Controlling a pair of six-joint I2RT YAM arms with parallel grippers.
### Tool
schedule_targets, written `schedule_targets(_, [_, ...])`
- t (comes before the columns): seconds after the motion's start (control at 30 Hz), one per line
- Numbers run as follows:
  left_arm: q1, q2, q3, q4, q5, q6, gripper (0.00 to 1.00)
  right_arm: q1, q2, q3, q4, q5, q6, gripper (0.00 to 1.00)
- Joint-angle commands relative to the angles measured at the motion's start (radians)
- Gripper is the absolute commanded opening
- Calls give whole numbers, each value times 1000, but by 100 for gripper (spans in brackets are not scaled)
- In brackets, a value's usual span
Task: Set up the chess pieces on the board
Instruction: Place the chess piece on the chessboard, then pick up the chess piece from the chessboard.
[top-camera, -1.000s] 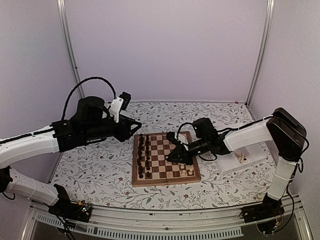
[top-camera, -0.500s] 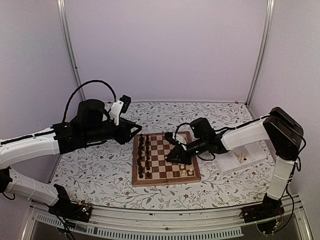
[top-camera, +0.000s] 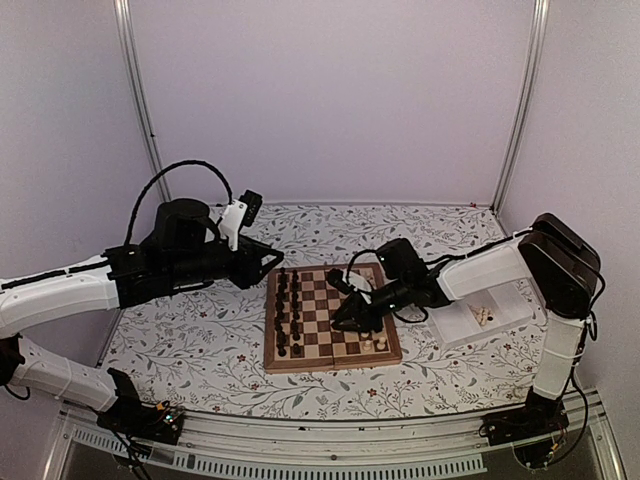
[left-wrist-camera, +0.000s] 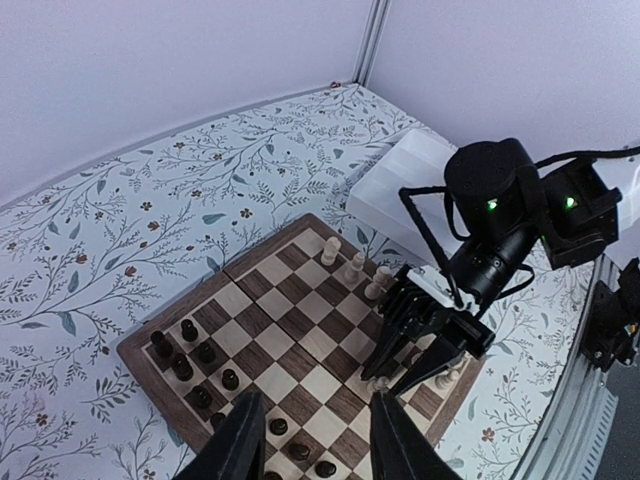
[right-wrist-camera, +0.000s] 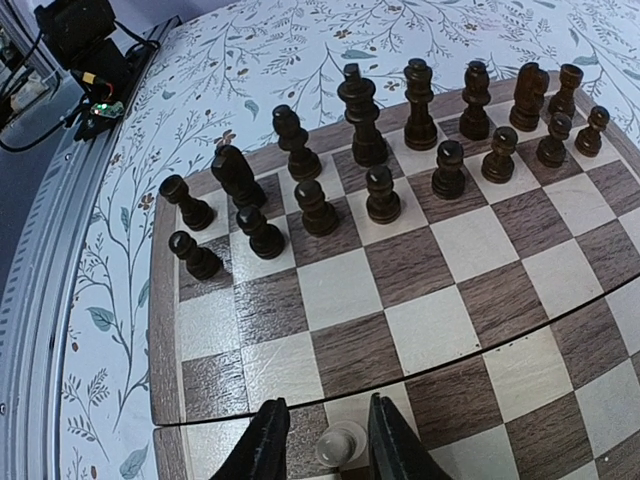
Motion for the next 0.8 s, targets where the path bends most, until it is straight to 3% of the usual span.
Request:
schedule_targets(0.0, [-10,-3,-9,3,4,-3,38,6,-64,39,-59,-1,-8,31])
schedule_targets(0.27, [-39,70,12,-69,40,32,38,-103,-318,94,-270,-53,-69,38])
schedule_targets(0.43, [-95,252,128,-168,74,119,39,-282,-453,46,-372,-69,-144,48])
schedule_targets(0.57, [-142,422,248,-233,99,197,41,-454,-530,-23,-359,-111,-152,59])
schedule_targets(0.77, [-161,608,372,-290,93,244,40,-589,-542,-28,-366,-173,-140,60])
